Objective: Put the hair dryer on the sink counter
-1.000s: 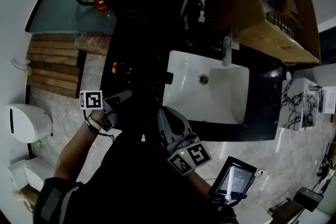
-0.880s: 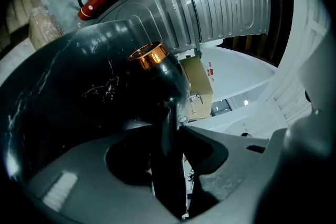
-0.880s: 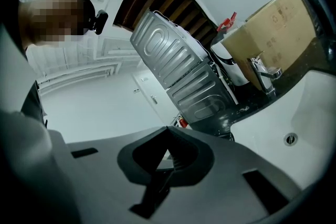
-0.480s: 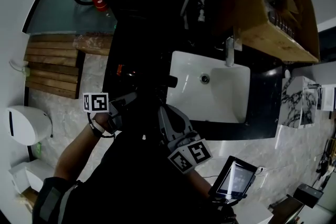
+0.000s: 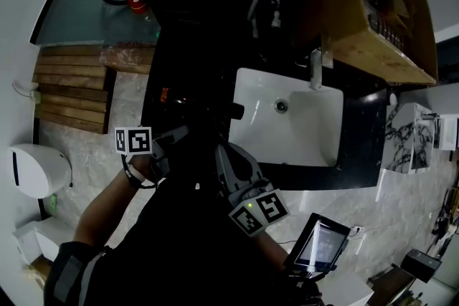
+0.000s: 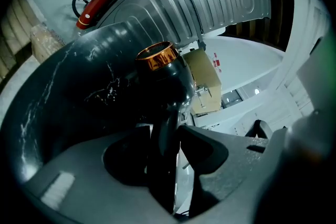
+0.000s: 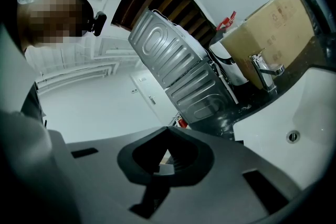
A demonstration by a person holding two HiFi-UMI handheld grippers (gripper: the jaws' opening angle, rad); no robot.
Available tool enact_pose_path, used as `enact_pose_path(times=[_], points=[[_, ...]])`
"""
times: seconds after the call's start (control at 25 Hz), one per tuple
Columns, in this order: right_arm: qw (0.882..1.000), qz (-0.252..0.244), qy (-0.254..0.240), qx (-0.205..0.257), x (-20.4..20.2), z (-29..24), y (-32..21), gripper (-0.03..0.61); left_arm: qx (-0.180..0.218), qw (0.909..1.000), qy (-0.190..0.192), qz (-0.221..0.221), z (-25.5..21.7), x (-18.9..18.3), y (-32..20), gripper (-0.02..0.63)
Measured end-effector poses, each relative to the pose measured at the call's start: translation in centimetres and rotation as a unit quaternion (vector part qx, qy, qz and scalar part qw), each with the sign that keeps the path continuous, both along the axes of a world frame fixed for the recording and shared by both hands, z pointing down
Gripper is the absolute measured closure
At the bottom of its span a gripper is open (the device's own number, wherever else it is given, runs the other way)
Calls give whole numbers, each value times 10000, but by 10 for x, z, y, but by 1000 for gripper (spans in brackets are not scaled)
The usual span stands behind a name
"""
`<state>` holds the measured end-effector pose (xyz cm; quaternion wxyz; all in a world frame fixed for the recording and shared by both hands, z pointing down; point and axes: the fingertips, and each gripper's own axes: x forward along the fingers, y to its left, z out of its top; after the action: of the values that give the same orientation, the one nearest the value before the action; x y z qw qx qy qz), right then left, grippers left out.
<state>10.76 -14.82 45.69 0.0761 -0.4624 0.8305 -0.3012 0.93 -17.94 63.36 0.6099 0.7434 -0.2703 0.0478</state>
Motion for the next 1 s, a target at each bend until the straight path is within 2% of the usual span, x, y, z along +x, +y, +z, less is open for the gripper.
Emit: enact_pose_path(times=[0.2, 0.56, 0.8, 1.0], points=[[10000, -9, 2, 22, -1, -1, 2, 583, 159, 9990, -412, 83, 3, -4, 1, 440], [10000, -56, 1, 71, -7, -5, 6, 583, 282, 9973, -671, -83, 1, -16, 1, 413], [9999, -87, 25, 110, -12, -8, 11, 583, 498, 9953, -788, -264, -11, -32, 2, 413], [9999, -86, 48, 126, -15, -10, 14, 583, 851, 9895, -1125, -321, -20, -47, 2, 413]])
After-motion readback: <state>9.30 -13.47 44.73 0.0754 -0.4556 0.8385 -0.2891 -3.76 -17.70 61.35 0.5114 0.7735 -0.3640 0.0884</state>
